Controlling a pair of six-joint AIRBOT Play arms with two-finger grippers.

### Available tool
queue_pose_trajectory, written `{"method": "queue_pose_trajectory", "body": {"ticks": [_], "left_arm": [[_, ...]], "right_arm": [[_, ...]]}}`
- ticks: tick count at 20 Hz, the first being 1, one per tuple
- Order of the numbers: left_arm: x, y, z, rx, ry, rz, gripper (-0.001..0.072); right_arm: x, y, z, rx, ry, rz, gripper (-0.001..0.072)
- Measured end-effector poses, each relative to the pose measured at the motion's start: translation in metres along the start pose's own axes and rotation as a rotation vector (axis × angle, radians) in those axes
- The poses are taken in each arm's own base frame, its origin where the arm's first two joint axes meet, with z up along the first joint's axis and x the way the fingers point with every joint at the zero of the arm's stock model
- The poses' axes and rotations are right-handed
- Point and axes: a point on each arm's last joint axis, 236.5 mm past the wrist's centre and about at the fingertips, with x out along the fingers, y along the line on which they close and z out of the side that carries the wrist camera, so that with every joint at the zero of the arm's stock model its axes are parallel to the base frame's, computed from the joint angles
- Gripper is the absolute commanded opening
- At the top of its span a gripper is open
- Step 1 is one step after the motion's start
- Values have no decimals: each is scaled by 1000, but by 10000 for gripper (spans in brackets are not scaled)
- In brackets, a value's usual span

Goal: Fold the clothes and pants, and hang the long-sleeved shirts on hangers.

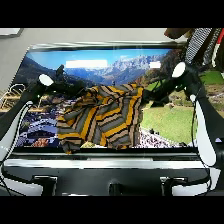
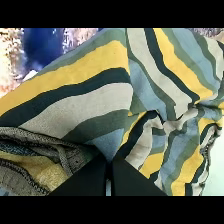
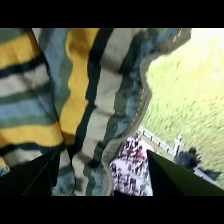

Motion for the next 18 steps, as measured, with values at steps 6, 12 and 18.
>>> {"method": "queue_pose_trajectory", "body": {"ticks": [6, 12, 18], "left_arm": [[0, 0, -2, 3, 7, 1, 27], [0, 0, -2, 5, 8, 1, 28], [0, 0, 1, 5, -6, 0, 28]], "right_arm": [[49, -6, -87, 64, 182, 72, 614], [86, -3, -154, 173, 176, 155, 612], [113, 9, -151, 303, 58, 278, 516]]}}
